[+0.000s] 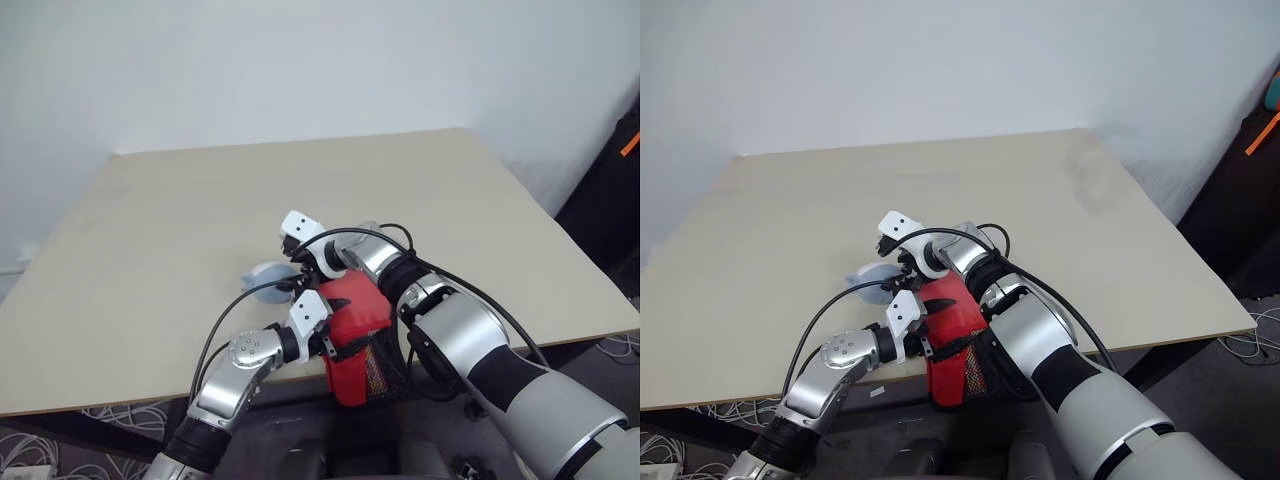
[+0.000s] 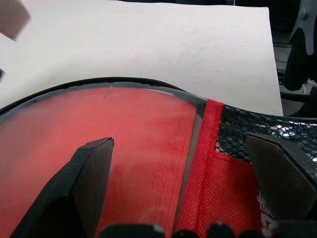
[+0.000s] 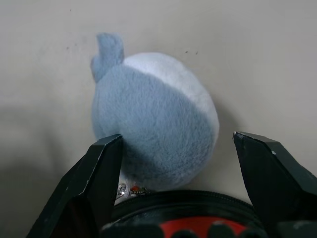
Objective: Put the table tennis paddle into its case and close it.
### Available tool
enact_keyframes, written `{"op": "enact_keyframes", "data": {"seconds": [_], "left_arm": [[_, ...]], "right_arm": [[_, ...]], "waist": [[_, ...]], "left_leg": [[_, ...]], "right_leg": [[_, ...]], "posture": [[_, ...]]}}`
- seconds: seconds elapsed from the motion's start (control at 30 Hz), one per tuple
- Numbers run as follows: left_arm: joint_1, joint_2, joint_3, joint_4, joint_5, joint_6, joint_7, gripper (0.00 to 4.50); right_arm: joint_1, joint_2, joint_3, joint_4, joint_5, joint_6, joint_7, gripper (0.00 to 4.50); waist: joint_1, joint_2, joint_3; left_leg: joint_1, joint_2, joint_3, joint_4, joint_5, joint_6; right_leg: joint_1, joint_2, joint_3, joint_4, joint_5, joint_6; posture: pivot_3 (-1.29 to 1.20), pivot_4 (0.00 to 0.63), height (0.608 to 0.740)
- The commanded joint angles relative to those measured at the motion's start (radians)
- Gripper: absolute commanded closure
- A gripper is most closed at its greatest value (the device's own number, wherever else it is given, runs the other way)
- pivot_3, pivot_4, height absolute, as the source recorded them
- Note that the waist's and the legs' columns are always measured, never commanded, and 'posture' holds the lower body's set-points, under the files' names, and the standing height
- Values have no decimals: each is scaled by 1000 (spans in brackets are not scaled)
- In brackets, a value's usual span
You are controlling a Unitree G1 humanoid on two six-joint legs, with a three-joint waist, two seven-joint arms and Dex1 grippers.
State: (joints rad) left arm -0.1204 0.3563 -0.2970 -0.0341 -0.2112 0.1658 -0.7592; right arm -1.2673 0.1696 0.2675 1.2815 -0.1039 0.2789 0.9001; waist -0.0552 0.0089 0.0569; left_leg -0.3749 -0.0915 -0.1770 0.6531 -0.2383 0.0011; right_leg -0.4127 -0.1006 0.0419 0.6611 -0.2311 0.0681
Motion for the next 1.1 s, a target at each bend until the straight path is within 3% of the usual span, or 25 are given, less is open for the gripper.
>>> {"op": "enact_keyframes", "data": {"seconds": [0.03, 0.1, 0.2, 0.5, 0.77, 0.87, 1.1], "left_arm": [[19, 12, -2, -7, 22, 16, 1, 46], [22, 13, -1, -6, 24, 19, 3, 46], [21, 15, 3, 16, 32, 26, 7, 0], [1, 13, 3, 44, 45, 34, 21, 0], [-4, 14, 20, 45, 29, 68, 26, 0], [-6, 15, 35, 45, 23, 84, 35, 620], [-12, 14, 61, 38, 19, 101, 45, 3062]], "right_arm": [[16, 86, 5, -30, -10, -11, 15, 681], [22, 89, 9, -34, -12, -14, 22, 681], [29, 95, 11, -45, -7, -6, 47, 1260], [38, 92, 2, -60, 6, 16, 62, 4338], [11, 86, -55, -46, 35, 36, -19, 4480], [-10, 82, -102, -38, 60, 49, -67, 4500], [-33, 72, -145, -24, 71, 63, -104, 4500]], "waist": [[0, 2, -1], [0, 3, -2], [0, 4, -3], [0, 4, -4], [0, 4, -4], [0, 4, -4], [0, 4, -4]], "left_leg": [[0, 0, 0, 0, 0, 0], [0, 0, 0, 0, 0, 0], [0, 0, 0, 0, 0, 0], [3, 0, -1, 0, 0, 0], [5, 0, -2, -1, 0, 0], [6, 0, -2, -1, 0, 0], [6, 0, -2, -2, 0, 0]], "right_leg": [[0, 0, 0, 0, 0, 0], [0, 0, 0, 0, 0, 0], [0, 0, 0, 0, 0, 0], [3, 0, 0, 0, 0, 0], [4, 1, 0, 1, 0, 0], [4, 1, 0, 1, 0, 0], [4, 1, 1, 1, 0, 0]], "posture": [[0, 0, 698], [0, 0, 698], [0, 0, 698], [0, 0, 698], [0, 0, 698], [0, 0, 698], [0, 0, 698]]}}
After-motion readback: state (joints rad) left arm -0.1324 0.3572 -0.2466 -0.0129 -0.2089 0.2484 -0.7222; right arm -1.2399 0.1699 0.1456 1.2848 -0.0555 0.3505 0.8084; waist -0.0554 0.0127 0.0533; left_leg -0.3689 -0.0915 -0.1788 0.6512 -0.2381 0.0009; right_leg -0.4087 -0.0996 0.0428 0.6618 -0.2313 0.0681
